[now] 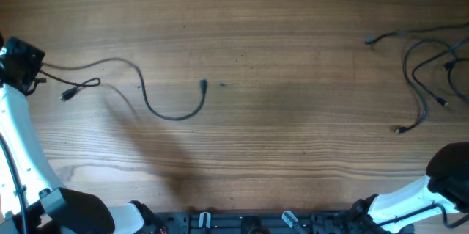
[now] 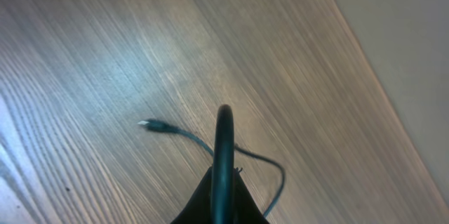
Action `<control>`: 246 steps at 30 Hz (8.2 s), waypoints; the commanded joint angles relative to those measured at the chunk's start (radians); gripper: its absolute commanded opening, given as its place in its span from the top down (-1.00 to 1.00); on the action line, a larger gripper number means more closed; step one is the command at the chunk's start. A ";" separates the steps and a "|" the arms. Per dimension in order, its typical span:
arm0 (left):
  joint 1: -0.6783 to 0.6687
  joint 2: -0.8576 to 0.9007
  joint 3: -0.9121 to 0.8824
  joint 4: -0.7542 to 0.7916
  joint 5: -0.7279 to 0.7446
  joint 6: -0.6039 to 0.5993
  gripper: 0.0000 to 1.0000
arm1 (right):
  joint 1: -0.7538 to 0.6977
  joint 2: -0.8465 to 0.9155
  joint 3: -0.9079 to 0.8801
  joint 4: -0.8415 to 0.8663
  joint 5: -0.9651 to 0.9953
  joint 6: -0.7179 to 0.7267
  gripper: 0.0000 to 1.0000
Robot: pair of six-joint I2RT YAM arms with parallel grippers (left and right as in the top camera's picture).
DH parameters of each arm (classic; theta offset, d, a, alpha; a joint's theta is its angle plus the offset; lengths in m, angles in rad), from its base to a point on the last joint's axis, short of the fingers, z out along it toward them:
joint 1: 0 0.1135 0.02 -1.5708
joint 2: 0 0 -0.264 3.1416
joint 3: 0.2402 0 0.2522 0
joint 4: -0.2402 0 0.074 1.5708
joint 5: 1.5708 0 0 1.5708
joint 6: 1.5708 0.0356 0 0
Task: Untangle cables
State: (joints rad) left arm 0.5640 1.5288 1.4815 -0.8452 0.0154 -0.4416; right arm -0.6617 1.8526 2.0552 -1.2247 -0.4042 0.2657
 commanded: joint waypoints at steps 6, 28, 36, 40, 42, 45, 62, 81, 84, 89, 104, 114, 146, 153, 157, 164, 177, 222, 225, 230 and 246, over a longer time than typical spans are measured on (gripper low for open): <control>-0.219 0.006 0.007 -0.025 0.066 -0.008 0.92 | 0.140 -0.093 0.008 0.088 -0.290 -0.156 0.91; -0.814 0.006 0.007 -0.050 0.186 -0.015 0.92 | 0.141 0.055 0.007 0.801 0.212 0.229 0.92; -0.844 0.006 0.007 -0.015 0.186 -0.016 0.92 | 0.142 0.280 0.007 0.533 0.220 0.153 -0.68; -0.844 0.006 0.007 -0.014 0.186 -0.016 0.92 | 0.142 0.263 0.007 0.431 0.214 0.153 -0.99; -0.844 0.006 0.007 -0.015 0.187 -0.016 0.92 | 0.142 0.229 0.007 0.369 0.183 0.152 -0.99; -0.844 0.006 0.007 -0.015 0.187 -0.016 0.92 | 0.144 0.174 0.008 0.280 0.082 0.116 -0.99; -0.890 0.185 0.007 0.041 0.317 -0.248 -0.79 | 0.482 0.103 0.007 0.005 -0.240 -0.277 -0.99; -0.637 0.027 0.011 -0.341 0.068 -0.102 -1.00 | 0.732 0.103 0.007 -0.019 -0.168 -0.292 -0.98; -0.540 0.010 0.011 -0.298 0.033 -0.151 -1.00 | 0.787 0.105 0.002 -0.015 -0.168 -0.288 -0.97; -0.293 0.005 0.011 -0.266 0.081 -0.166 -1.00 | 0.914 0.121 -0.002 0.006 -0.168 -0.288 -0.93; -0.055 0.005 0.011 -0.198 0.128 -0.013 -1.00 | 1.426 0.389 -0.002 0.356 -0.104 -0.185 -0.43; -0.016 0.006 0.011 -0.210 0.133 -0.006 -1.00 | 1.590 0.555 -0.002 0.541 0.055 -0.182 -0.18; -0.520 0.008 0.009 -0.151 0.204 -0.009 -0.93 | 0.614 -0.385 0.003 0.138 0.195 -0.027 0.91; -0.732 0.036 0.009 -0.058 0.204 -0.011 -0.95 | 0.244 -0.487 0.004 0.094 0.144 -0.026 0.91; -0.827 0.092 0.009 -0.014 0.204 -0.011 -0.96 | 0.070 -0.490 0.003 0.078 0.130 0.000 0.92; -0.889 0.174 0.009 0.016 0.204 -0.011 -0.96 | 0.049 -0.327 -0.002 -0.068 0.164 0.041 0.91; -0.896 0.189 0.009 0.042 0.204 -0.011 -1.00 | 0.133 0.206 -0.002 -0.041 0.175 0.048 0.92; -0.896 0.189 0.009 0.041 0.204 -0.011 -1.00 | 0.651 -0.487 -0.061 -0.187 0.154 -0.095 -1.00; -0.896 0.189 0.009 0.041 0.204 -0.011 -1.00 | 0.651 -0.560 -0.206 -0.045 0.158 -0.132 -0.99; -0.896 0.188 0.009 0.041 0.204 -0.011 -1.00 | 0.651 -0.830 -0.657 0.341 0.167 -0.135 -1.00; -0.896 0.188 0.009 0.041 0.204 -0.011 -1.00 | 0.715 -1.724 -1.858 1.222 0.377 -0.135 -0.99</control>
State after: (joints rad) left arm -0.3283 1.7092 1.4899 -0.8062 0.2111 -0.4644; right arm 0.0200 0.2310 0.2939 -0.0334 -0.1032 0.1341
